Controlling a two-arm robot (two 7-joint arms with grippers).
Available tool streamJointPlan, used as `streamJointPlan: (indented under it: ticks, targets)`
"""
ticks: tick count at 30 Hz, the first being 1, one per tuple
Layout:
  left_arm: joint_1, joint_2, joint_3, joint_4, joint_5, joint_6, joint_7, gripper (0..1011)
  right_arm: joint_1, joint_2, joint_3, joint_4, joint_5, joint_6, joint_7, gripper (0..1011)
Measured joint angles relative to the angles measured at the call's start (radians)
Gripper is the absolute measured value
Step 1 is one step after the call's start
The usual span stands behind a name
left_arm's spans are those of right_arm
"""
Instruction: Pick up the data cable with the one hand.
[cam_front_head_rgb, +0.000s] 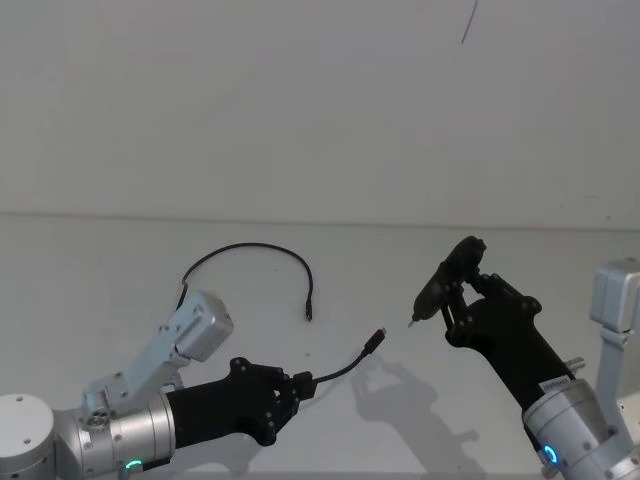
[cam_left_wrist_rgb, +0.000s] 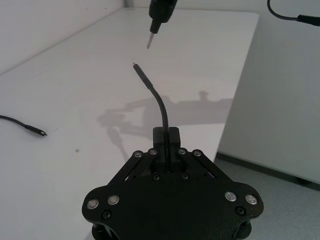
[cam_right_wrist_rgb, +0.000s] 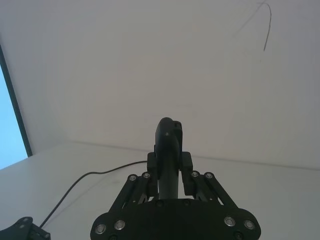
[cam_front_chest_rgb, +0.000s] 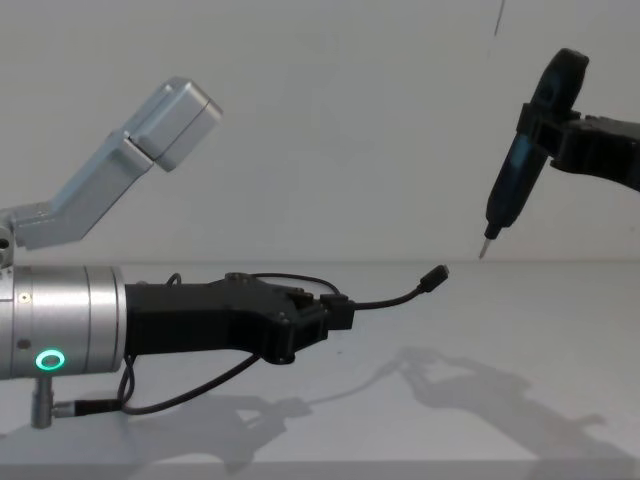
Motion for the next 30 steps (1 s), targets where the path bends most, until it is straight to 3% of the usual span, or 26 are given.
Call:
streamJointPlan:
  ticks: [17,30]
  targets:
    - [0.001,0.0,0.0,-0.001,-0.001,0.0,0.0,51,0.037,-0.042,-0.005,0.059,-0.014,-0.023,0.013,269]
    - [0.001,0.0,0.0,-0.001,0.0,0.0,0.0,51,0.043,-0.054,-0.002,0.07,0.006,0.002,0.033,269]
